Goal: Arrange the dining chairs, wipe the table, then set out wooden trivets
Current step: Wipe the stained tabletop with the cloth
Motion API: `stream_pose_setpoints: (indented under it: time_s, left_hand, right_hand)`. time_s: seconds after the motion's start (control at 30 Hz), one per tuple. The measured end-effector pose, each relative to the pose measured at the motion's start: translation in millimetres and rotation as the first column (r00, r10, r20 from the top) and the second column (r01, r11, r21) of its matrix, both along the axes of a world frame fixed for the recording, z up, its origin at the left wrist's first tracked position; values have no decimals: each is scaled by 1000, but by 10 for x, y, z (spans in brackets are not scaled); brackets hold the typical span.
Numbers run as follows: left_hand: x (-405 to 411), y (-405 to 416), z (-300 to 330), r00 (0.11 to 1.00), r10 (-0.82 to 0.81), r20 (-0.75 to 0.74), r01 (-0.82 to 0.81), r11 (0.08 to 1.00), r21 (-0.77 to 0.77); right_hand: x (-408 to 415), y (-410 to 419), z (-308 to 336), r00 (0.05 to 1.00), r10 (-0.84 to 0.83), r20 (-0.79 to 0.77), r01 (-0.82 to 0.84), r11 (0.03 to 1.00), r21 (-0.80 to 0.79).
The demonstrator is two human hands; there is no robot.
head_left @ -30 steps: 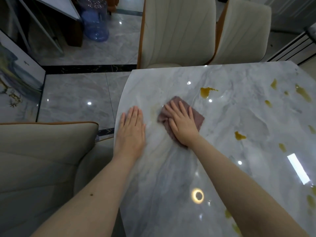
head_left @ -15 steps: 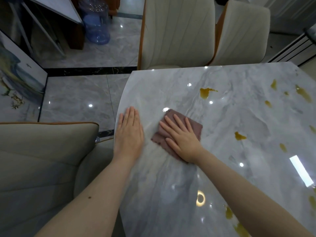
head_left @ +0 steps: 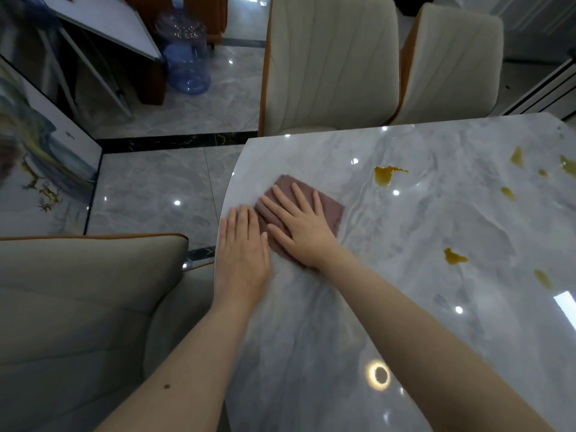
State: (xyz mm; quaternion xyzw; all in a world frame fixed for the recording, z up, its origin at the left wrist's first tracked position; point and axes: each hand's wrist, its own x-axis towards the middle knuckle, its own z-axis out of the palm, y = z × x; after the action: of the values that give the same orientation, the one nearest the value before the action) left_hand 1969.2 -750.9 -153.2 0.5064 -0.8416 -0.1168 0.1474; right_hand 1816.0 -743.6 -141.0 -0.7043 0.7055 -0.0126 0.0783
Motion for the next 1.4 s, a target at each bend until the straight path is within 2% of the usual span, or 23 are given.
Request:
stream_pose_setpoints:
  time_s: [0.1, 0.23, 0.33, 0.43, 0.53, 0.6, 0.7, 0.77, 0.87, 0.93, 1.03, 1.13, 1.23, 1.33, 1.4]
  left_hand:
    - [-4, 8, 10, 1000, 8, -18, -8, 1000, -2]
    - [-3, 11, -16, 1000, 28, -8, -28, 1000, -8]
    - [-8, -9, -28, 998, 58, 2, -58, 998, -3]
    - [-11, -1, -14, 998, 68, 1, -68, 998, 6]
    - [-6, -3, -20, 998, 66, -18, -65, 998, 20]
    - [-9, -21, -34, 997, 65, -37, -64, 998, 19]
    - [-9, -13, -43, 998, 58, -36, -57, 998, 24]
    - [-10, 1, -47, 998, 52, -31, -51, 998, 35]
    - [0, 2, -69, 996, 54, -70, -51, 998, 40]
    - [14, 18, -21, 989, 48, -142, -39, 997, 63]
    - [68, 17, 94, 946, 92, -312, -32, 981, 191]
    - [206, 73, 97, 933, 91, -349, -34, 985, 167]
    - [419, 366, -3, 952, 122, -281, -75, 982, 171]
    - [564, 750, -8, 931, 163, -327, -92, 971, 221]
    - [586, 904, -12, 904, 228, -363, -125, 951, 284]
  right_hand:
    - [-253, 17, 14, 998, -67, 15, 67, 997, 30]
    - [-277, -485, 8, 969, -246, 10, 245, 967, 65]
    - [-103, -838, -6, 951, -308, 25, 305, 948, 87]
    - [108, -838, -6, 970, -240, 23, 239, 970, 55]
    - [182, -433, 8, 994, -107, 9, 107, 994, 29]
    - [68, -74, 6, 997, -78, 10, 77, 996, 33]
    - [-297, 203, 26, 983, -185, -8, 185, 982, 35]
    - [-417, 80, 17, 952, -305, -6, 305, 950, 72]
    - [-173, -227, 7, 909, -415, 26, 411, 906, 99]
    - [107, -205, 11, 932, -359, 45, 356, 932, 73]
    - [375, 339, 19, 978, -207, 37, 208, 978, 1]
    - [269, 1032, 22, 990, -143, 13, 143, 990, 12]
    - [-23, 1182, 47, 969, -247, -1, 247, 967, 68]
    - [58, 810, 44, 890, -455, 25, 451, 889, 79]
    - [277, 560, 17, 852, -522, 44, 519, 852, 66]
